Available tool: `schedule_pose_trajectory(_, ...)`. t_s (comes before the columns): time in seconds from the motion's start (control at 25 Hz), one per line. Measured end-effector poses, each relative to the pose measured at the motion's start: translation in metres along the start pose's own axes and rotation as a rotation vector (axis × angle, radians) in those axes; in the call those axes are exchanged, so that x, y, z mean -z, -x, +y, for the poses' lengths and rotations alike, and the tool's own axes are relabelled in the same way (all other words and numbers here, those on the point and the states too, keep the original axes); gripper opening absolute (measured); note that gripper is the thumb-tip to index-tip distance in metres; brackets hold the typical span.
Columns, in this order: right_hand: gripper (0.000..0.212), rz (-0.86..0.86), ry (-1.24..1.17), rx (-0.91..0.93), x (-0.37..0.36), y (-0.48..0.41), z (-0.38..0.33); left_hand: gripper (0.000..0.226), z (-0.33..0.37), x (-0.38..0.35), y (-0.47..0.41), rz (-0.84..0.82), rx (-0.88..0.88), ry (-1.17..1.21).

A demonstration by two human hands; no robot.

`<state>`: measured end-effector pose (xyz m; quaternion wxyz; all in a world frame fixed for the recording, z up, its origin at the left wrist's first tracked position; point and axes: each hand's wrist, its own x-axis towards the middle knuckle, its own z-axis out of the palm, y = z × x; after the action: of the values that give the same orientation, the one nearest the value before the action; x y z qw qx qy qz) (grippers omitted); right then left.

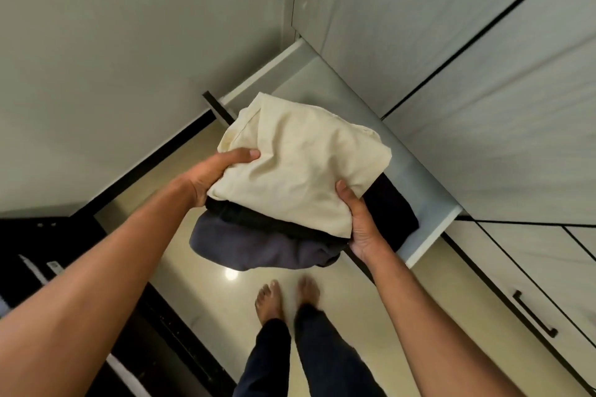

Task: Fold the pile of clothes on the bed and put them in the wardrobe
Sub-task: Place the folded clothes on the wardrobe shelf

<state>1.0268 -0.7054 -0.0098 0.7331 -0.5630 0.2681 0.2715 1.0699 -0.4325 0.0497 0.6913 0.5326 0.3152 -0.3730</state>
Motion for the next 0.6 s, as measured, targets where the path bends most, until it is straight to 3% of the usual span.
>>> schedule_pose_trajectory(0.12,0.116,0.003,-0.067,-0.014,-0.019,-0.041,-0.02,0.105,0.057,0.012,-0.033,-0.047,-0.01,-0.07)
schedule_pose_trajectory(0.24,0.116,0.03,-0.117,-0.021,-0.034,-0.093,-0.033,0.086,0.109,0.026,-0.087,-0.059,0.012,-0.145)
schedule_pose_trajectory(0.36,0.109,0.05,-0.158,-0.011,-0.045,-0.153,-0.036,0.093,0.15,0.037,-0.152,-0.101,0.008,-0.234)
schedule_pose_trajectory(0.56,0.102,0.138,-0.255,0.018,-0.052,-0.234,-0.035,0.075,0.189,0.044,-0.25,-0.148,0.014,-0.366)
schedule_pose_trajectory(0.6,0.101,0.148,-0.248,0.02,-0.05,-0.248,-0.028,0.06,0.192,0.043,-0.264,-0.167,0.029,-0.361)
